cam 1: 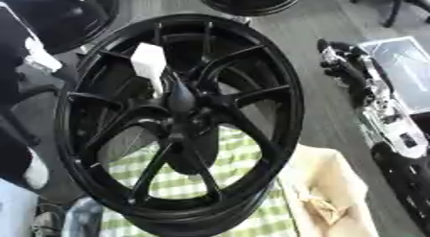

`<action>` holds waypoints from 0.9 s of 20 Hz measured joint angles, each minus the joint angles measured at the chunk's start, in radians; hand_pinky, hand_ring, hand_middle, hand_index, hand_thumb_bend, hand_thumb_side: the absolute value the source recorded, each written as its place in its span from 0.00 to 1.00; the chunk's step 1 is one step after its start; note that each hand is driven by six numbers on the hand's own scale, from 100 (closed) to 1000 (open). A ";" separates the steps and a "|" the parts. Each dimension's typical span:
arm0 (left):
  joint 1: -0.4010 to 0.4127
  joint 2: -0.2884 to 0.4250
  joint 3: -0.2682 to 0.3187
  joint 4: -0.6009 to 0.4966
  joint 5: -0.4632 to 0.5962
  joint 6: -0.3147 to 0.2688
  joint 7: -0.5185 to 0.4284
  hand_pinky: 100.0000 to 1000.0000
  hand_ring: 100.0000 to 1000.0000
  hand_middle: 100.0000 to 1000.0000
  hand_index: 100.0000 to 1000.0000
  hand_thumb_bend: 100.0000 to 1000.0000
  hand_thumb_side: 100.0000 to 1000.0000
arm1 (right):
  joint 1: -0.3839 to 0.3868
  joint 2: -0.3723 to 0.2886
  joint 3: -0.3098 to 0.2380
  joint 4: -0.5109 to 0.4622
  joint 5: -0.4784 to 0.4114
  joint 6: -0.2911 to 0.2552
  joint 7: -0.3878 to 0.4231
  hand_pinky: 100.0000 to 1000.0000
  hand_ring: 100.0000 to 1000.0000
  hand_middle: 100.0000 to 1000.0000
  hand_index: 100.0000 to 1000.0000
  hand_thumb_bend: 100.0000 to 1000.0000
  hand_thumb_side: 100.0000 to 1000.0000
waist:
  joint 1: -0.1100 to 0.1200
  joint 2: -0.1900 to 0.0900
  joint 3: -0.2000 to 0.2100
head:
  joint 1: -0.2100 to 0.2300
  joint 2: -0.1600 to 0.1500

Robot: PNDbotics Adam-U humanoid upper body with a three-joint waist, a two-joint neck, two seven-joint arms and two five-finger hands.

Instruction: Pull the pin out of the wheel hub.

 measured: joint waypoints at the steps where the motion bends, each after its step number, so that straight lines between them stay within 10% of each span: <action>1: -0.005 -0.008 0.000 0.003 0.002 0.000 0.000 0.91 0.86 0.76 0.85 0.65 0.35 | 0.000 0.001 0.000 0.000 0.000 0.000 0.001 0.74 0.67 0.60 0.76 0.30 0.41 | 0.001 0.000 -0.002 | 0.000 0.000; 18: -0.040 -0.085 -0.025 0.040 0.022 -0.002 0.001 0.91 0.86 0.77 0.85 0.63 0.40 | -0.009 0.012 0.002 0.008 -0.001 0.000 0.001 0.74 0.67 0.60 0.76 0.29 0.41 | 0.006 0.010 -0.019 | 0.001 -0.009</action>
